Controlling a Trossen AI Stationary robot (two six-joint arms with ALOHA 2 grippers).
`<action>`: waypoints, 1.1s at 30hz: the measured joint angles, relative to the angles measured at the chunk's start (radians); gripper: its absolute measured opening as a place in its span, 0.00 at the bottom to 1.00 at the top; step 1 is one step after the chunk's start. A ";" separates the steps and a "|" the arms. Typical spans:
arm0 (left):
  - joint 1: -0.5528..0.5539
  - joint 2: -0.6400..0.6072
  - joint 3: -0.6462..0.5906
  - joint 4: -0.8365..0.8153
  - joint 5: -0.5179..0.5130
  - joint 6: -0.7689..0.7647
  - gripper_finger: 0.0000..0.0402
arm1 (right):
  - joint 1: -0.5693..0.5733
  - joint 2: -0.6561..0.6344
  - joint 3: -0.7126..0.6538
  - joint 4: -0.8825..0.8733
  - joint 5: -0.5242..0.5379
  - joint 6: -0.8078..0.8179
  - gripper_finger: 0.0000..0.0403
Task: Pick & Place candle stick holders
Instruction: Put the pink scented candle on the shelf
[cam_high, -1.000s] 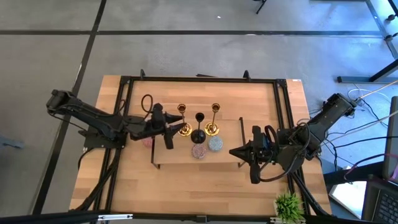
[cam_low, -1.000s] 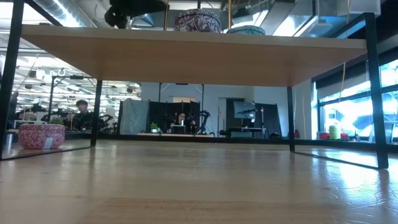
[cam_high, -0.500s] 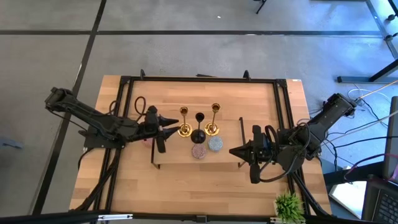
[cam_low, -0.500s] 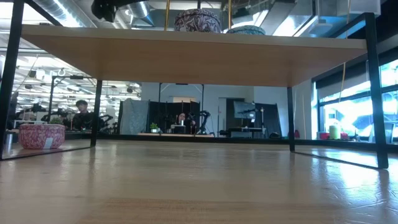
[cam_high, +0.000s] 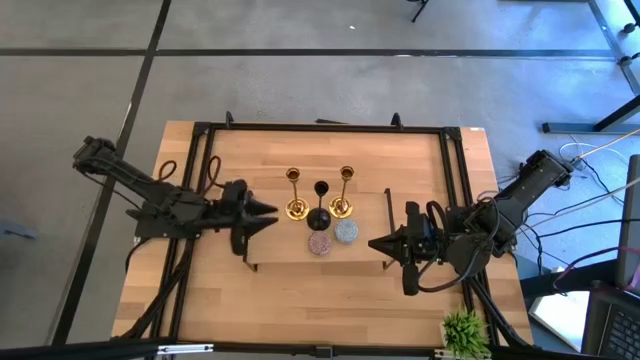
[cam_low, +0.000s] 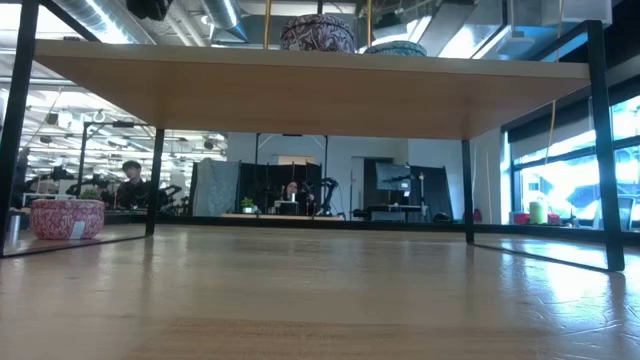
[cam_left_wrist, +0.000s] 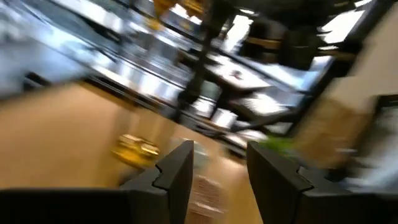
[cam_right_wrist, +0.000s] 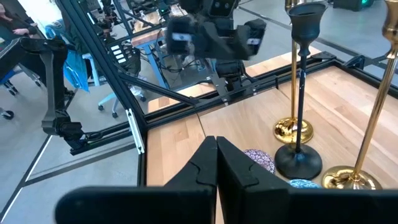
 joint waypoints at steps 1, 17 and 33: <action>-0.007 -0.008 0.000 0.001 0.040 -0.044 0.36 | 0.000 0.000 0.000 0.000 0.000 0.003 0.00; -0.218 -0.034 0.000 0.331 0.238 -0.162 0.36 | 0.009 0.026 0.000 0.209 -0.034 0.011 0.00; -0.490 0.181 0.036 0.505 0.096 -0.276 0.36 | 0.032 0.137 0.000 0.449 -0.269 0.003 0.00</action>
